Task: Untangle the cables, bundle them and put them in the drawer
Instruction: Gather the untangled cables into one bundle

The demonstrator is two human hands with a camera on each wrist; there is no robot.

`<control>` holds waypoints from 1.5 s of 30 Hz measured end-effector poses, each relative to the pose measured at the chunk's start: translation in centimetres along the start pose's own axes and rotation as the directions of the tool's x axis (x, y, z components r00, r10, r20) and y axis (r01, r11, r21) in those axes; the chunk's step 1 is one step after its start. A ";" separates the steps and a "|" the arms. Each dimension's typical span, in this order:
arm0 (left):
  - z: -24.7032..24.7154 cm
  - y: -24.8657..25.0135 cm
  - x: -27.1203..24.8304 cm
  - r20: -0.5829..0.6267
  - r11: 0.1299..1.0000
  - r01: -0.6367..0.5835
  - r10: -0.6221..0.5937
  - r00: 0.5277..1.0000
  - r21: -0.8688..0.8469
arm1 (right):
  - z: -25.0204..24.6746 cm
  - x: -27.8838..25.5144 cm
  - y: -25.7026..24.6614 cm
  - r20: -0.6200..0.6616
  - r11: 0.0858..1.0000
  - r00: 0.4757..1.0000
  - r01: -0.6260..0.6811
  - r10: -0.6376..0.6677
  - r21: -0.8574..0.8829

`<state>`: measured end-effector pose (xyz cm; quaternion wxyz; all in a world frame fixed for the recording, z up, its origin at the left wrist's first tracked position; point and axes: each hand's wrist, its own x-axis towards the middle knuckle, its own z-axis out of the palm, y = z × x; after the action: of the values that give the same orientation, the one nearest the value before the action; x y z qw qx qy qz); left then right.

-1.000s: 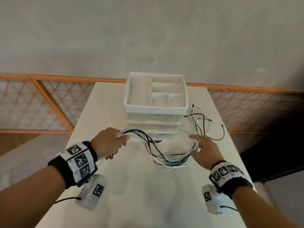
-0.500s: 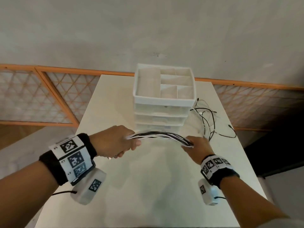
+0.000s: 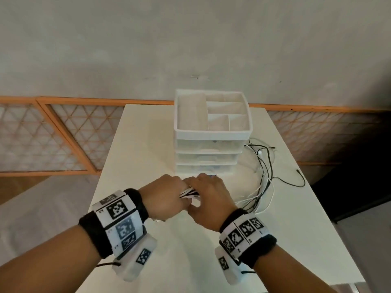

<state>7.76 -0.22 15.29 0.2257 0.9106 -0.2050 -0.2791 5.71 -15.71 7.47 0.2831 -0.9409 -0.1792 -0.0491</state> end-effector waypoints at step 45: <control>0.8 -0.2 0.1 -0.069 0.549 0.046 -0.187 0.980 -0.834 | -4.8 -1.2 0.0 0.112 0.597 0.963 -0.242 0.247 0.765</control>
<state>7.39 -0.34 14.52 0.6228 0.7270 0.0287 -0.2878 4.58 -18.71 11.27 0.6626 -0.7440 -0.0516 0.0689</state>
